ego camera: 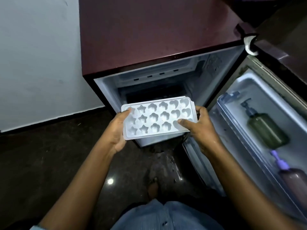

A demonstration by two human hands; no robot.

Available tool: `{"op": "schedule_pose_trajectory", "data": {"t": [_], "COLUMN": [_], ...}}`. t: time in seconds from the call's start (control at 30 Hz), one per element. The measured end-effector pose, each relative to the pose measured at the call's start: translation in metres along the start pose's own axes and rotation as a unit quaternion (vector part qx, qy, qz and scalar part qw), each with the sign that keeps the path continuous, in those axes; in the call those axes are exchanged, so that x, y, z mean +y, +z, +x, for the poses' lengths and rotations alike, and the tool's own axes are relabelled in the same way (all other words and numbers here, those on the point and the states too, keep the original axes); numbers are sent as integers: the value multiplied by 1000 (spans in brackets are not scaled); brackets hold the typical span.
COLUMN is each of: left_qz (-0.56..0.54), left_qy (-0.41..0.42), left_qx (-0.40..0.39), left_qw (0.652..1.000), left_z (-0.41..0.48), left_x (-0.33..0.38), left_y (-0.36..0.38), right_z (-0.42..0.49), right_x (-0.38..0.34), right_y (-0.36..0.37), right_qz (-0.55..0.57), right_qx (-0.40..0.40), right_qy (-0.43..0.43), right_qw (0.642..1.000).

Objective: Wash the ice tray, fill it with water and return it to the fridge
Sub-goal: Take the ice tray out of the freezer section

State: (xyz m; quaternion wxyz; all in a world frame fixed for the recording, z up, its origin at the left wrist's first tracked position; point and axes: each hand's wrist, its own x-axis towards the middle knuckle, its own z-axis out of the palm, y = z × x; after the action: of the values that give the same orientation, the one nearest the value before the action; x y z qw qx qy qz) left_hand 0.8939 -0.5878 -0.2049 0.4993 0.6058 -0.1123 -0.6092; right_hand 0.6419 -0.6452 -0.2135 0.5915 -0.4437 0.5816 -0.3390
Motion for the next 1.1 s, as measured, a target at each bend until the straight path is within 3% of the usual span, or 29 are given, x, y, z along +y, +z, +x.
{"op": "schedule_pose_trajectory", "data": {"t": [0.37,0.7,1.1], "left_qz": [76,169,235], "left_qy": [-35,-15,-22], "left_qx": [-146,-231,-376], "left_qw": [986,958,896], "left_z": [-43,-76,-186], "left_x": [-1,-23,-113], "left_y": [29,115,234], "right_z": [-119,-196,-334], "right_x": [-8,20,69], "right_y": [-42,-89,-206], "right_qz": [101,205,212], "right_qx": [138,278,433], "right_qy": [19,-18,-74], "right_qw": [985,938,873]}}
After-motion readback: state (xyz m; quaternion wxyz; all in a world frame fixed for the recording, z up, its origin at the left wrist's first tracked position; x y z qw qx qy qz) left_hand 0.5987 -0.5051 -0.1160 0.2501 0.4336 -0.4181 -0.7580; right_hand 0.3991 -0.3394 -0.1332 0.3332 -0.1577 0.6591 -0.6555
